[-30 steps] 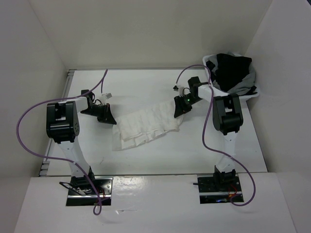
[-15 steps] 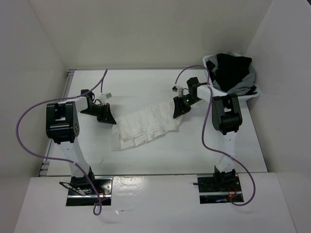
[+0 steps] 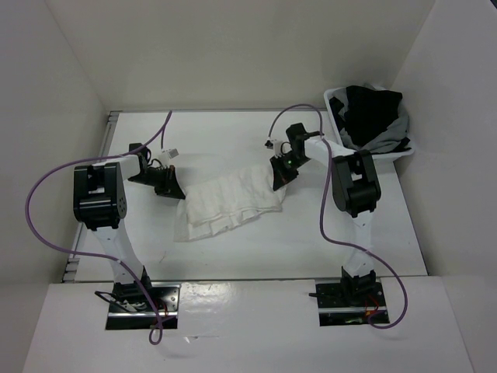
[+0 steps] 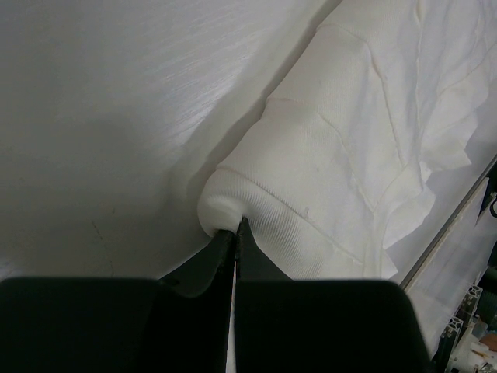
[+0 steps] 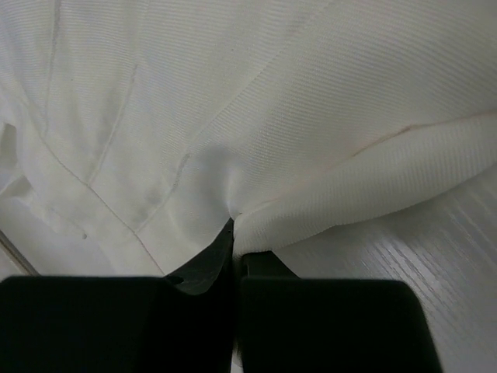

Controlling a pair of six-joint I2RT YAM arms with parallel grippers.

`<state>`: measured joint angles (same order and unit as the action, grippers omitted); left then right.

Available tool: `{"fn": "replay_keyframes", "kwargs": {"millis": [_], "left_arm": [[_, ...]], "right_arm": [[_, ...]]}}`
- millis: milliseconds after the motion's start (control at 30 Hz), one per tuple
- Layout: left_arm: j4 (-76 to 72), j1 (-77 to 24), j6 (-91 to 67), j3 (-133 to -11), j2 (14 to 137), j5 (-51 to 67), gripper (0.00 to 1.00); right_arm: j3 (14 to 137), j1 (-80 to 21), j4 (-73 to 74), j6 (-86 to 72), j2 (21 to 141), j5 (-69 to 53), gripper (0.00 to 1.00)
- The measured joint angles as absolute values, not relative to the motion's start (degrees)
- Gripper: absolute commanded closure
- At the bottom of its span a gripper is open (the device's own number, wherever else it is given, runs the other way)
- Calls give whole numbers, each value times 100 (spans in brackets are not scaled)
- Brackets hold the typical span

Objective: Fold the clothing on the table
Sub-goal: Fold the skirt

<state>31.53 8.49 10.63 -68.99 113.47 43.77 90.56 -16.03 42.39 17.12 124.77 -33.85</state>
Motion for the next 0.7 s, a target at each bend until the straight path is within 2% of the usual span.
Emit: {"fn": "replay_keyframes", "kwargs": {"millis": [267,700], "left_arm": [[3151,849,1055,-6899,11347,4434,100],[3148,801,1050,-6899,11347,4589,100]], "right_arm": [[9474,-1675,4270,1723,12355,-1741,100],[10259,-2276,4783,1883,11904,-340,100]]}}
